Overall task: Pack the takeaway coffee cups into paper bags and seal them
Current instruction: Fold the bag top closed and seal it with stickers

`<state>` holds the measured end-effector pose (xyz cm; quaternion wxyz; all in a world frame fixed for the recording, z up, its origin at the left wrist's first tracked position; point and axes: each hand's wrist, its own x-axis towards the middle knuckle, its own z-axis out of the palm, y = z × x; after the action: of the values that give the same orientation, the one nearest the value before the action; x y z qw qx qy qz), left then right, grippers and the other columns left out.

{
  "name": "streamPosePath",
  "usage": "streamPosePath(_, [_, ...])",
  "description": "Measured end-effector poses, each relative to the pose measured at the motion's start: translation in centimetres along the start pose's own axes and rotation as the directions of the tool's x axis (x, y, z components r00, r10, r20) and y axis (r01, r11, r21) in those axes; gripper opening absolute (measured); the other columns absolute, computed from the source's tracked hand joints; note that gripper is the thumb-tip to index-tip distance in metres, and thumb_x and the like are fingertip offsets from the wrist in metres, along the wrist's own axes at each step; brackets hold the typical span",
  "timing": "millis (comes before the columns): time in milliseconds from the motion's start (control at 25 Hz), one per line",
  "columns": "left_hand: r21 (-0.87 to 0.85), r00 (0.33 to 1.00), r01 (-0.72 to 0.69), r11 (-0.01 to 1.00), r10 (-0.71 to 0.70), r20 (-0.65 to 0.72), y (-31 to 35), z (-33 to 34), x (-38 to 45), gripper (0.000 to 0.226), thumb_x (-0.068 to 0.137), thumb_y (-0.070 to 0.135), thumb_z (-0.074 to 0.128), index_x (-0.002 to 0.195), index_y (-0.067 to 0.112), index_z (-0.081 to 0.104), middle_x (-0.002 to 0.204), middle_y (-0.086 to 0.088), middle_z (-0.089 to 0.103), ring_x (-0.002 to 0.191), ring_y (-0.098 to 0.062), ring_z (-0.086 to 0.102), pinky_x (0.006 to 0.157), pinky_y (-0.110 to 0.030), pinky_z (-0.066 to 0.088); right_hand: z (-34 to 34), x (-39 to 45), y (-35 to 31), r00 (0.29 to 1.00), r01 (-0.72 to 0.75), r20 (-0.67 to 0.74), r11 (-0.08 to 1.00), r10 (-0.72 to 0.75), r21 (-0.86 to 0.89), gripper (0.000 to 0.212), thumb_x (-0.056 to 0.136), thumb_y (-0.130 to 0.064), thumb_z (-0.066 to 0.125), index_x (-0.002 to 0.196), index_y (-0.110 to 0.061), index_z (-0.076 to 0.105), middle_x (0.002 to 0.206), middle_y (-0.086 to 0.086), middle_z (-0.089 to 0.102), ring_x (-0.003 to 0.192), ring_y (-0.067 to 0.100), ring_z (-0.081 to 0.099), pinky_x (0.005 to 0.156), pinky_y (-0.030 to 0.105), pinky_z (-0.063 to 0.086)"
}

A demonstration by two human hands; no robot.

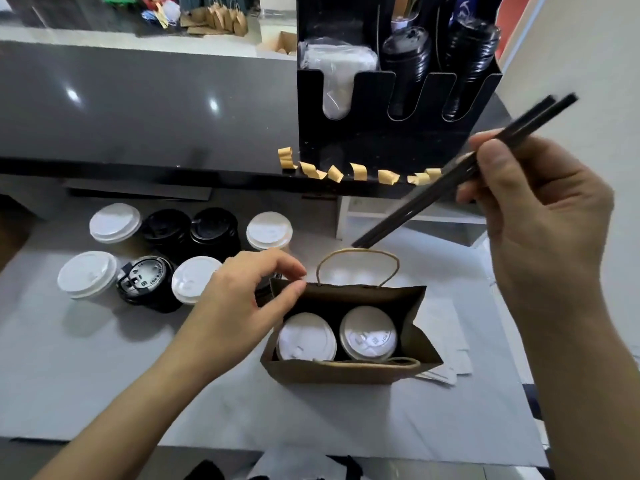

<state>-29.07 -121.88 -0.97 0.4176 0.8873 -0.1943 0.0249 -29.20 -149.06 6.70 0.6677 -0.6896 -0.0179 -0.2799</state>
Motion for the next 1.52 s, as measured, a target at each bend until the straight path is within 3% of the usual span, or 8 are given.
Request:
streamPosePath(200, [0.213, 0.995, -0.087, 0.973, 0.074, 0.064, -1.2, 0.9, 0.1, 0.016, 0.085, 0.045, 0.066, 0.098, 0.036, 0.065, 0.095, 0.024, 0.065, 0.102, -0.001, 0.058, 0.096, -0.039, 0.043, -1.8, -1.3, -1.2, 0.99, 0.012, -0.139, 1.0, -0.014, -0.014, 0.013, 0.09, -0.044, 0.073, 0.096, -0.033, 0.078, 0.09, -0.008, 0.073, 0.074, 0.015, 0.063, 0.081, 0.028, 0.052])
streamPosePath(520, [0.369, 0.97, -0.076, 0.926, -0.016, 0.241, -2.6, 2.0, -0.4, 0.066, 0.071, 0.064, 0.056, 0.133, 0.041, 0.051, 0.124, 0.023, 0.058, 0.132, -0.01, 0.043, 0.11, -0.033, 0.029, -5.2, -4.8, -0.6, 0.986, -0.049, -0.165, 0.975, 0.013, -0.216, 0.026, 0.091, -0.057, 0.068, 0.102, -0.034, 0.07, 0.091, -0.01, 0.068, 0.073, 0.013, 0.06, 0.084, 0.03, 0.048])
streamPosePath(640, [0.354, 0.958, -0.068, 0.933, -0.038, 0.284, -2.7, 2.0, -0.5, 0.077, 0.069, 0.063, 0.063, 0.14, 0.042, 0.044, 0.133, 0.023, 0.052, 0.137, -0.009, 0.036, 0.111, -0.029, 0.024, -4.7, -6.1, -0.4, 0.997, -0.012, -0.074, 0.957, -0.01, -0.289, 0.026, 0.094, -0.05, 0.066, 0.105, -0.027, 0.068, 0.089, -0.006, 0.069, 0.076, 0.008, 0.065, 0.083, 0.02, 0.05])
streamPosePath(760, [0.318, 0.948, -0.058, 0.946, -0.048, 0.313, -2.8, 2.1, -0.7, 0.091, 0.066, 0.064, 0.067, 0.149, 0.044, 0.033, 0.141, 0.024, 0.044, 0.139, -0.007, 0.031, 0.113, -0.027, 0.021, -2.4, -7.2, 0.1, 0.988, 0.069, 0.153, 0.953, -0.024, -0.296, 0.011, 0.09, -0.021, 0.072, 0.1, -0.018, 0.073, 0.088, -0.005, 0.074, 0.078, 0.013, 0.07, 0.08, 0.022, 0.053])
streamPosePath(1000, [0.262, 0.941, -0.043, 0.964, -0.049, 0.334, -3.0, 2.4, -0.9, 0.123, 0.065, 0.061, 0.079, 0.158, 0.045, 0.001, 0.151, 0.022, 0.034, 0.139, -0.007, 0.025, 0.114, -0.026, 0.02, 2.2, -6.5, 4.7, 0.722, 0.409, 0.692, 0.811, -0.007, -0.418, 0.014, 0.095, -0.019, 0.068, 0.105, -0.018, 0.078, 0.099, -0.006, 0.072, 0.088, 0.011, 0.07, 0.076, 0.03, 0.056])
streamPosePath(1120, [0.238, 0.936, -0.046, 0.97, -0.042, 0.35, -3.3, 2.5, -1.0, 0.128, 0.062, 0.063, 0.079, 0.158, 0.046, -0.005, 0.15, 0.022, 0.033, 0.139, -0.007, 0.025, 0.115, -0.031, 0.023, 4.4, -6.0, 7.7, 0.538, 0.65, 0.836, 0.578, 0.11, -0.494, 0.018, 0.091, -0.015, 0.066, 0.108, -0.019, 0.074, 0.094, -0.001, 0.068, 0.083, 0.022, 0.069, 0.064, 0.037, 0.055])
streamPosePath(1320, [0.21, 0.928, -0.046, 0.977, -0.036, 0.372, -3.4, 2.6, -1.3, 0.129, 0.057, 0.071, 0.07, 0.157, 0.047, -0.008, 0.153, 0.023, 0.03, 0.14, -0.007, 0.025, 0.116, -0.032, 0.024, 8.0, -5.5, 9.0, 0.391, 0.773, 0.786, 0.293, 0.479, -0.563, 0.029, 0.096, -0.002, 0.055, 0.122, -0.012, 0.062, 0.115, 0.007, 0.064, 0.105, 0.029, 0.065, 0.073, 0.034, 0.042])
streamPosePath(1520, [0.198, 0.934, -0.038, 0.98, -0.036, 0.356, -3.4, 2.6, -1.3, 0.128, 0.055, 0.072, 0.067, 0.157, 0.046, -0.005, 0.153, 0.024, 0.03, 0.14, -0.007, 0.025, 0.117, -0.034, 0.025, 9.2, -5.0, 10.0, 0.394, 0.747, 0.686, 0.221, 0.612, -0.626, 0.022, 0.098, -0.004, 0.052, 0.117, -0.01, 0.063, 0.11, 0.01, 0.068, 0.1, 0.031, 0.067, 0.07, 0.036, 0.042])
